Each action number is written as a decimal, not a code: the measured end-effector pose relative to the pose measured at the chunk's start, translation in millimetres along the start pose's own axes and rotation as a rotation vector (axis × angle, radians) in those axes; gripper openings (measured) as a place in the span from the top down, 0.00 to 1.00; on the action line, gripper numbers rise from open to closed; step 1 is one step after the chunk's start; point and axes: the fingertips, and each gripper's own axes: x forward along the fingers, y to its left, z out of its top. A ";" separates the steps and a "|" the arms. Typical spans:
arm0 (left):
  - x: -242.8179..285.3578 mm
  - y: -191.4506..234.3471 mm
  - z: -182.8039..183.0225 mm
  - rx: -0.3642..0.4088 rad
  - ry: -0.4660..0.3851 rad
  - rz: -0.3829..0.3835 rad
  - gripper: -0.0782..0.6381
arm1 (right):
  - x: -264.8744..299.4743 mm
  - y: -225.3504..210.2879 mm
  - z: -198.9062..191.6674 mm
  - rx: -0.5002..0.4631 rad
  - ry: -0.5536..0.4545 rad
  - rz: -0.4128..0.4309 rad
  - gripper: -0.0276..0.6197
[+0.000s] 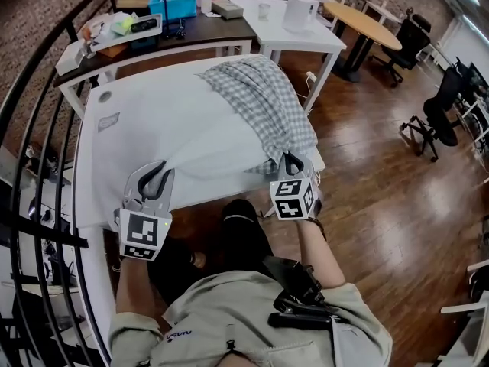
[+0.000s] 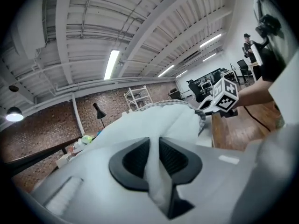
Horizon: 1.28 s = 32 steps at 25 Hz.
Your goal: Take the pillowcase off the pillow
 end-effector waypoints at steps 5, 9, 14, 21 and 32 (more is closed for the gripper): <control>-30.6 -0.9 107.5 0.045 -0.271 0.056 0.62 | -8.0 7.4 -8.2 0.017 -0.009 0.036 0.94; 11.9 34.3 128.4 -0.008 -0.191 0.094 0.55 | -11.3 14.7 -7.3 0.020 -0.026 0.059 0.94; 123.3 30.2 80.9 0.105 0.098 -0.059 0.36 | -20.4 18.1 -5.3 0.033 -0.040 0.095 0.93; 141.4 -15.2 23.3 0.064 0.204 -0.208 0.68 | -76.4 16.0 63.2 0.127 -0.277 0.238 0.89; 94.6 -50.2 18.1 0.182 0.069 -0.067 0.87 | -28.1 -30.2 227.9 0.012 -0.455 0.341 0.70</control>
